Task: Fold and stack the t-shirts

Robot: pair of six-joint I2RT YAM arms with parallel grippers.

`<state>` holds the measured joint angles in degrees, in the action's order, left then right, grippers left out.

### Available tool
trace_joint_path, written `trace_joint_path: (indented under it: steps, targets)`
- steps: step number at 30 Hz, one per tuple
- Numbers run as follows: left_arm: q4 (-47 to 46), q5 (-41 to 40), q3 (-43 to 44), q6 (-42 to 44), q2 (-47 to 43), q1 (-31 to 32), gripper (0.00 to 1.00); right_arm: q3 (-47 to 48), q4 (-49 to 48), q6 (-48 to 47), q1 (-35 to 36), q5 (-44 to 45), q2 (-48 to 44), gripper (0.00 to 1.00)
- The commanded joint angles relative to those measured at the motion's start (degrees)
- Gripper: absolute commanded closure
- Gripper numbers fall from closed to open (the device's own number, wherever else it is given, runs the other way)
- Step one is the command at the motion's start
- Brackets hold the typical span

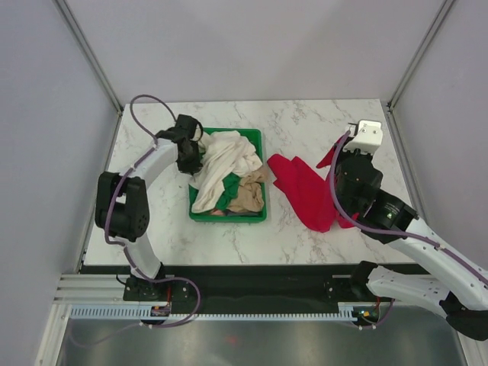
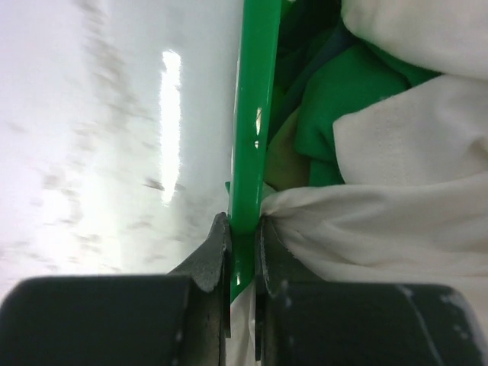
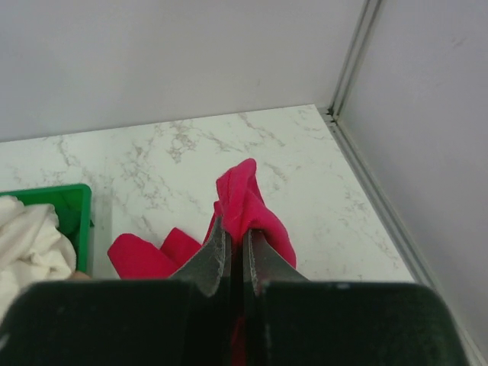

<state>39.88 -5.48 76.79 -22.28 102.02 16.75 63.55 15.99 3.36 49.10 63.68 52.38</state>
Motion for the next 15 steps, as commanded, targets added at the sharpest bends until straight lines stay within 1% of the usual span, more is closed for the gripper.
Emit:
trace_joint_path:
  steps: [1, 3, 4, 5, 6, 7, 8, 10, 12, 13, 14, 15]
  targets:
    - [2.0, -11.6, 8.9, 7.7, 1.6, -12.2, 0.98, -0.2, 2.8, 6.8, -0.1, -7.8, 0.6, 1.0]
    - [2.0, -10.4, 12.0, 10.8, 3.8, -15.9, 0.98, -0.4, 4.2, 8.9, -0.2, -11.0, 1.5, 1.0]
    - [2.0, -10.1, 15.8, 12.2, 6.2, -19.2, 0.98, -1.0, 4.9, 10.6, -0.2, -14.2, 1.5, 1.0]
    - [2.0, -10.3, 18.1, 13.7, 8.1, -20.3, 0.98, -1.4, 5.2, 11.6, -0.2, -15.7, 1.4, 1.0]
    - [2.3, -10.8, 20.7, 16.9, 9.8, -21.2, 0.98, -1.8, 5.4, 12.1, -0.1, -17.0, 1.4, 1.0]
    - [2.6, -11.4, 25.5, 18.5, 11.5, -22.5, 0.98, -2.5, 5.9, 13.3, -0.1, -18.4, 1.4, 1.0]
    - [2.9, -14.2, 27.9, 19.6, 14.9, -23.2, 0.98, -2.6, 6.2, 13.7, -0.1, -21.1, 1.4, 1.0]
    - [4.2, -14.6, 34.2, 19.1, 18.2, -25.4, 0.98, -3.0, 6.9, 14.7, -0.1, -23.8, 1.2, 1.0]
    - [5.6, -14.9, 39.0, 19.0, 23.5, -26.7, 0.98, -3.2, 7.7, 15.5, -0.1, -27.7, 0.9, 1.0]
    - [7.5, -16.0, 45.8, 18.5, 25.5, -27.6, 0.98, -2.8, 9.0, 15.7, -0.1, -28.6, 0.9, 1.0]
    - [9.8, -17.1, 50.0, 17.7, 27.5, -28.0, 0.97, -2.7, 9.8, 16.2, -0.2, -29.3, 0.5, 1.0]
    - [13.1, -17.4, 54.3, 15.1, 31.3, -28.2, 0.91, -2.7, 10.8, 16.2, -0.2, -29.7, 0.3, 1.0]
